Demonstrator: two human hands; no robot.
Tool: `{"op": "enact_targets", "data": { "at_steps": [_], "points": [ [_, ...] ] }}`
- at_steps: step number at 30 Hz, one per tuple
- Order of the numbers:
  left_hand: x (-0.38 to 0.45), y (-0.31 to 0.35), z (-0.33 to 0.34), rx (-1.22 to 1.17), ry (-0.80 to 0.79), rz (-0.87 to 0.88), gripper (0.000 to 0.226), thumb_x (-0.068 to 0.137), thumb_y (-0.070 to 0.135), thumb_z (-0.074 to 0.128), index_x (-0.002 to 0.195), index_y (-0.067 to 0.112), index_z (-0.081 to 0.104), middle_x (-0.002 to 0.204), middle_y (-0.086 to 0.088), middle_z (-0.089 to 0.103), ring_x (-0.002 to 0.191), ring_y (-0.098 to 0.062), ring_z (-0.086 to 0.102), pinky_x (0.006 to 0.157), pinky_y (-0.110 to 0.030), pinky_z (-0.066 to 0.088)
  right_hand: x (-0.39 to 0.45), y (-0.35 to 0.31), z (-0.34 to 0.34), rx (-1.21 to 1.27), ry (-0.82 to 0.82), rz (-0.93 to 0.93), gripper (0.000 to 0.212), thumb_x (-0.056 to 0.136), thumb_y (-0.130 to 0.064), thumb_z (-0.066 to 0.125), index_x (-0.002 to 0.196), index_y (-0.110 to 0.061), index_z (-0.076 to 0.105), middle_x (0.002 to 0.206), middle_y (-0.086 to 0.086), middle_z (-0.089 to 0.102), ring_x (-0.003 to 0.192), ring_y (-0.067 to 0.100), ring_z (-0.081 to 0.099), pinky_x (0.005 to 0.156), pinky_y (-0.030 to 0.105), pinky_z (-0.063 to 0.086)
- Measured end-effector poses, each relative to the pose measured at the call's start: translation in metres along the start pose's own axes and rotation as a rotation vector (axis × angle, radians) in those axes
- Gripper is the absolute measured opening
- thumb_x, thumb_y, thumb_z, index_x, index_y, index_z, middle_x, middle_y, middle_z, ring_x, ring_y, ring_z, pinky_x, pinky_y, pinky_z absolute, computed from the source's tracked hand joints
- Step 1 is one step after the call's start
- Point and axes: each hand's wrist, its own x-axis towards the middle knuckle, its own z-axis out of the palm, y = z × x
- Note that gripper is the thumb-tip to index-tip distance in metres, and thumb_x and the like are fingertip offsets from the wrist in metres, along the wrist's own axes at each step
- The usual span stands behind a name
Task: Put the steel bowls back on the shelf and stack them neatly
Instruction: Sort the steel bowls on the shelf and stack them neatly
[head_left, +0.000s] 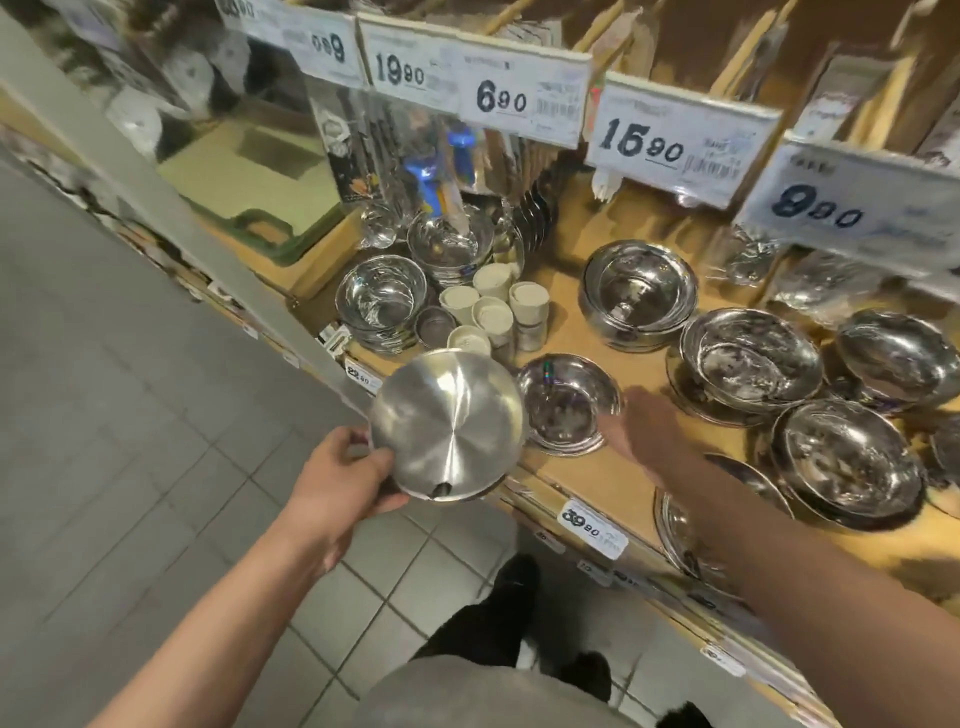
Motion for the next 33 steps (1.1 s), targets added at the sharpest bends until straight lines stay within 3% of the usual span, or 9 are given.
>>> {"op": "enact_targets", "data": {
  "at_steps": [2, 4, 8, 12, 16, 21, 25, 29, 33],
  "points": [
    [0.0, -0.005, -0.006, -0.004, 0.021, -0.012, 0.022, 0.092, 0.002, 0.061, 0.112, 0.009, 0.055, 0.094, -0.018, 0.071, 0.064, -0.018, 0.075, 0.057, -0.024, 0.059, 0.001, -0.001, 0.0, -0.019, -0.05, 0.037, 0.024, 0.104, -0.014, 0.053, 0.114, 0.006, 0.063, 0.105, 0.015, 0.066, 0.094, 0.027, 0.064, 0.077, 0.027, 0.051],
    [0.001, -0.008, -0.007, 0.0, 0.031, -0.019, 0.022, 0.092, 0.001, 0.061, 0.112, 0.009, 0.055, 0.093, -0.018, 0.072, 0.063, -0.018, 0.075, 0.057, -0.024, 0.059, 0.0, -0.006, -0.003, -0.062, -0.053, 0.004, 0.009, 0.099, -0.004, 0.055, 0.092, -0.002, 0.061, 0.089, 0.012, 0.059, 0.072, 0.022, 0.058, 0.057, 0.018, 0.053],
    [0.002, -0.007, 0.002, 0.009, 0.014, -0.02, 0.024, 0.092, 0.001, 0.06, 0.114, 0.008, 0.055, 0.099, -0.025, 0.072, 0.068, -0.023, 0.076, 0.059, -0.026, 0.06, -0.01, -0.005, -0.017, 0.043, 0.004, 0.072, 0.017, 0.098, -0.004, 0.052, 0.082, -0.005, 0.058, 0.086, 0.01, 0.061, 0.077, 0.023, 0.058, 0.065, 0.03, 0.052],
    [0.003, -0.003, 0.029, 0.025, -0.045, -0.015, 0.029, 0.092, 0.001, 0.061, 0.12, 0.005, 0.054, 0.106, -0.027, 0.07, 0.076, -0.026, 0.075, 0.061, -0.027, 0.062, -0.034, 0.015, -0.055, 0.162, 0.066, 0.089, 0.014, 0.092, 0.003, 0.054, 0.082, -0.004, 0.061, 0.075, 0.011, 0.07, 0.048, 0.014, 0.069, 0.041, 0.025, 0.049],
    [0.009, -0.004, 0.061, 0.007, -0.105, -0.027, 0.029, 0.092, 0.001, 0.061, 0.12, 0.006, 0.054, 0.106, -0.023, 0.07, 0.077, -0.027, 0.076, 0.059, -0.025, 0.062, -0.062, 0.049, -0.092, 0.181, 0.185, 0.11, 0.009, 0.096, -0.005, 0.053, 0.092, -0.003, 0.061, 0.078, 0.011, 0.074, 0.049, 0.008, 0.07, 0.043, 0.024, 0.051],
    [0.023, -0.009, 0.104, 0.028, -0.115, -0.019, 0.036, 0.091, -0.002, 0.059, 0.125, 0.005, 0.051, 0.098, -0.021, 0.07, 0.061, -0.026, 0.075, 0.05, -0.024, 0.059, -0.1, 0.101, -0.114, 0.366, 0.285, 0.165, 0.013, 0.095, -0.005, 0.058, 0.101, -0.006, 0.069, 0.077, 0.01, 0.077, 0.066, 0.021, 0.077, 0.076, 0.052, 0.063],
    [0.037, -0.012, 0.133, 0.08, -0.139, -0.002, 0.036, 0.092, -0.003, 0.058, 0.127, 0.0, 0.051, 0.09, -0.022, 0.07, 0.06, -0.028, 0.071, 0.045, -0.024, 0.057, -0.127, 0.141, -0.114, 0.417, 0.312, 0.222, 0.008, 0.098, -0.016, 0.064, 0.1, -0.014, 0.071, 0.08, 0.003, 0.079, 0.076, 0.023, 0.077, 0.085, 0.051, 0.061],
    [0.045, -0.011, 0.148, 0.149, -0.148, 0.0, 0.035, 0.094, -0.005, 0.057, 0.128, -0.002, 0.051, 0.093, -0.02, 0.067, 0.063, -0.025, 0.068, 0.043, -0.021, 0.056, -0.146, 0.165, -0.105, 0.421, 0.325, 0.262, 0.02, 0.099, -0.026, 0.062, 0.099, -0.008, 0.071, 0.087, 0.01, 0.078, 0.079, 0.028, 0.072, 0.075, 0.045, 0.059],
    [0.049, -0.009, 0.156, 0.21, -0.144, 0.007, 0.026, 0.092, -0.003, 0.06, 0.118, 0.0, 0.056, 0.083, -0.017, 0.068, 0.053, -0.021, 0.066, 0.039, -0.02, 0.053, -0.16, 0.167, -0.093, 0.673, 0.282, 0.291, 0.009, 0.099, -0.014, 0.065, 0.101, -0.007, 0.069, 0.088, 0.006, 0.079, 0.073, 0.022, 0.078, 0.063, 0.03, 0.063]
  ]
}}
